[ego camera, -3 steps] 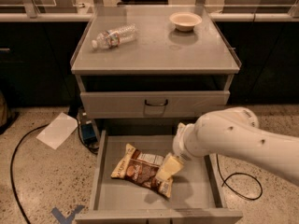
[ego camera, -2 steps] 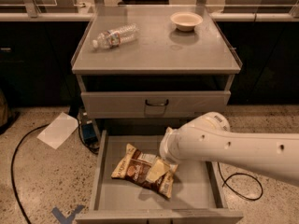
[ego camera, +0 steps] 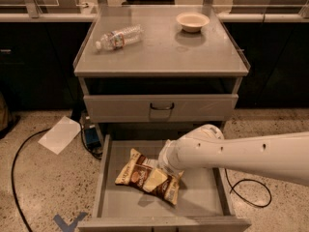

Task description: Pick brown chip bag from middle drawer and place on counter

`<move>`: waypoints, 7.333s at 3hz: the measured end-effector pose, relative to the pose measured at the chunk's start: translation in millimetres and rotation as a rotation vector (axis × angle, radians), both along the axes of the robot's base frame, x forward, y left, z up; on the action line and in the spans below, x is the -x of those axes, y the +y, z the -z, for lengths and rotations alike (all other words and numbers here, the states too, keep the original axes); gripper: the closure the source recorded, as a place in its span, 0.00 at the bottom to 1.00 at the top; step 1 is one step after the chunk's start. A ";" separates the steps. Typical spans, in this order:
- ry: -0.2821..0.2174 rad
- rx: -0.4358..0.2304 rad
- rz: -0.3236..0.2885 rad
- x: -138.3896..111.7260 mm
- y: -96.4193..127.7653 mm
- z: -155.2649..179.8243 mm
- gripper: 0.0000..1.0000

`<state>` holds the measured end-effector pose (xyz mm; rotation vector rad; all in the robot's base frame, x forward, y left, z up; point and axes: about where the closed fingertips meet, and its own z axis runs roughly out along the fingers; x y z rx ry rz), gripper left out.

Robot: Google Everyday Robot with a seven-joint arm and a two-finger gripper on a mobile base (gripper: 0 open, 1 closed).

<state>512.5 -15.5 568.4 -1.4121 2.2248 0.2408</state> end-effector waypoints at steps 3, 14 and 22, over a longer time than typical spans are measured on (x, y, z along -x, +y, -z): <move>0.106 -0.105 -0.055 8.7 47.6 110.0 0.00; 0.164 -0.096 0.068 -39.5 35.4 206.1 0.89; -0.034 -0.482 -0.051 -106.9 45.7 -184.4 1.00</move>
Offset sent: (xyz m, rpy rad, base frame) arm -0.0129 0.0411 -0.1404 0.1129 0.1402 0.0554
